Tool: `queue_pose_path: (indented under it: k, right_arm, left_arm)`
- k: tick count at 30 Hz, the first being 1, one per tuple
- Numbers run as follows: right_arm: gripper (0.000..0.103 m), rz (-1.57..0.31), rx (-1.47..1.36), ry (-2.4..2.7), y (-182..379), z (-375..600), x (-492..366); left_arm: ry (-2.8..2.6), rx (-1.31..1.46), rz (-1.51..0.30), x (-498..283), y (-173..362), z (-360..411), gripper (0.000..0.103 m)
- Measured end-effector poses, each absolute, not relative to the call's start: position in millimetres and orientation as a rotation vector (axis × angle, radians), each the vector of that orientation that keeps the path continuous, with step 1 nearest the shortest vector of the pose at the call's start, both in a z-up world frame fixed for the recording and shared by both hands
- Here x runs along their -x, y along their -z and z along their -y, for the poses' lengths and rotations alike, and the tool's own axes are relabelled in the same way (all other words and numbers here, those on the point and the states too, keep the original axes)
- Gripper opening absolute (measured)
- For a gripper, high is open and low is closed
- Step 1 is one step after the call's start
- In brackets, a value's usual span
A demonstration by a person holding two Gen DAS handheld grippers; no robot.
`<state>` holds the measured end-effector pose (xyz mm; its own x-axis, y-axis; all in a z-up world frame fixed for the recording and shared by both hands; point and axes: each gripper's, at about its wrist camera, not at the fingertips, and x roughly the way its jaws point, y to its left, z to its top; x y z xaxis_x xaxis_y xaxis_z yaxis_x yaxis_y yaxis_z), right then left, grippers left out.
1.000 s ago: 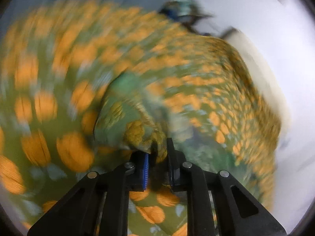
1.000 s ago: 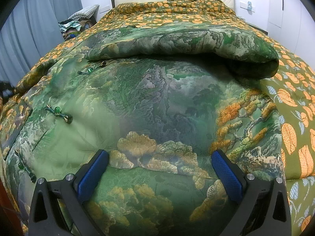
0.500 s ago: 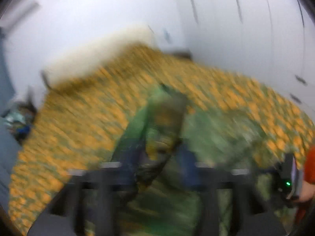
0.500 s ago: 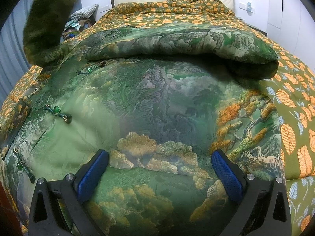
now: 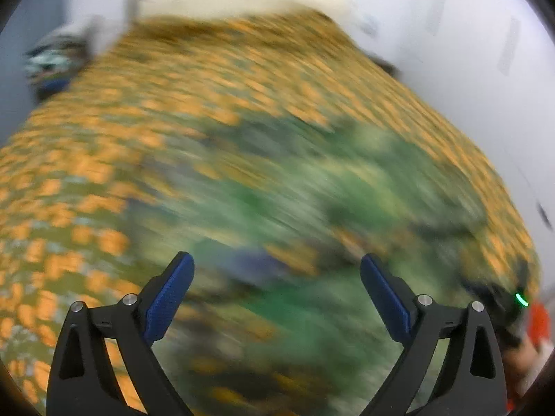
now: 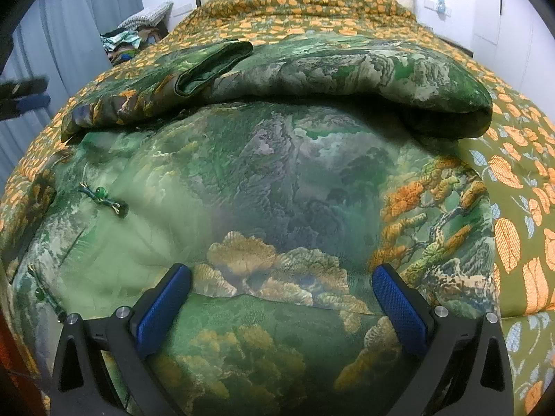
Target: Fold large clothes
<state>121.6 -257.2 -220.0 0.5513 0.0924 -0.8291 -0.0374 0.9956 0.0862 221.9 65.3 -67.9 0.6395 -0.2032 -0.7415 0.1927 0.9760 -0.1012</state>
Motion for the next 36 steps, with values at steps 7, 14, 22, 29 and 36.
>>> queue_pose_path:
  k: [7, 14, 22, 29, 36]
  right_arm:
    - [0.1, -0.988, -0.252, -0.174, 149, 253, -148]
    - [0.086, -1.035, -0.332, -0.285, 117, 208, -265]
    - [0.011, -1.053, -0.314, -0.169, 127, 189, -312]
    - [0.012, -1.013, -0.041, -0.083, 128, 179, -335]
    - [0.055, -1.045, -0.276, -0.114, 171, 206, -327]
  left_arm:
    - [0.102, 0.231, -1.142, -264, 174, -131, 0.088]
    - [0.114, 0.317, -0.956, -201, 132, -144, 0.098]
    - [0.139, 0.23, -0.843, -175, 126, -148, 0.098]
    - [0.175, 0.164, -0.922, -187, 149, -135, 0.098]
    - [0.166, 0.21, -0.9, -179, 131, -151, 0.098]
